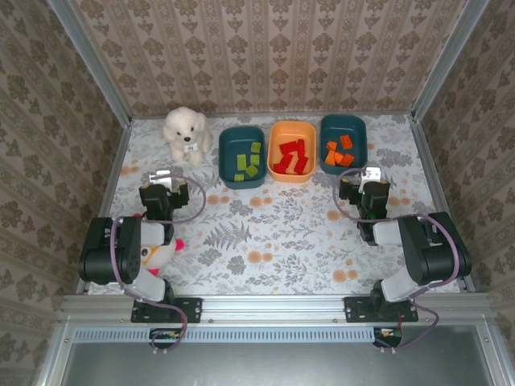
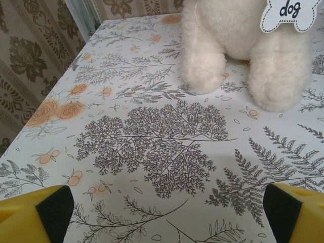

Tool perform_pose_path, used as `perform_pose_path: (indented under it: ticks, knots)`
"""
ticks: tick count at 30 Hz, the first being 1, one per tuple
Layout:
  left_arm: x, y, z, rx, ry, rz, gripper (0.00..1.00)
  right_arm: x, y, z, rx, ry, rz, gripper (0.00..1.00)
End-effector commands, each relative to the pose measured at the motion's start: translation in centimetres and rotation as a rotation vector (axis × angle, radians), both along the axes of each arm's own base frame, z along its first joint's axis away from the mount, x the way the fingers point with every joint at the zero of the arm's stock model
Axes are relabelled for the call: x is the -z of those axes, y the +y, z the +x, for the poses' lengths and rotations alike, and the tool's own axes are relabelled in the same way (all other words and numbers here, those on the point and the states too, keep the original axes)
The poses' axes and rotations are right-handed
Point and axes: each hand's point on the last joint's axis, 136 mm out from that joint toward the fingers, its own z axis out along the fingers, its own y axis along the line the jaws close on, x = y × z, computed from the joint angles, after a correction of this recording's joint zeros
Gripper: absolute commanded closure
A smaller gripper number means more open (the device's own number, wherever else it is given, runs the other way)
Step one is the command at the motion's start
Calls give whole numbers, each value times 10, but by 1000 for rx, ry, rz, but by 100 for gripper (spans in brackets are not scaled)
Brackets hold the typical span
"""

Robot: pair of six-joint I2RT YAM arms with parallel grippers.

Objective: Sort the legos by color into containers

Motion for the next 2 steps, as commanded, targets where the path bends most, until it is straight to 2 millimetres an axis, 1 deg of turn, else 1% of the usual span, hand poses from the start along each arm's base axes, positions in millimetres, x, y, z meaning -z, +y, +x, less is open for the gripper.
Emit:
perform_pose_path:
  ticks: [1, 2]
  knots:
    - [-14, 3, 8, -22, -50, -14, 0, -14, 2, 8, -15, -49, 29, 0]
    - [-13, 3, 7, -21, -48, -15, 0, -14, 3, 8, -16, -48, 30, 0]
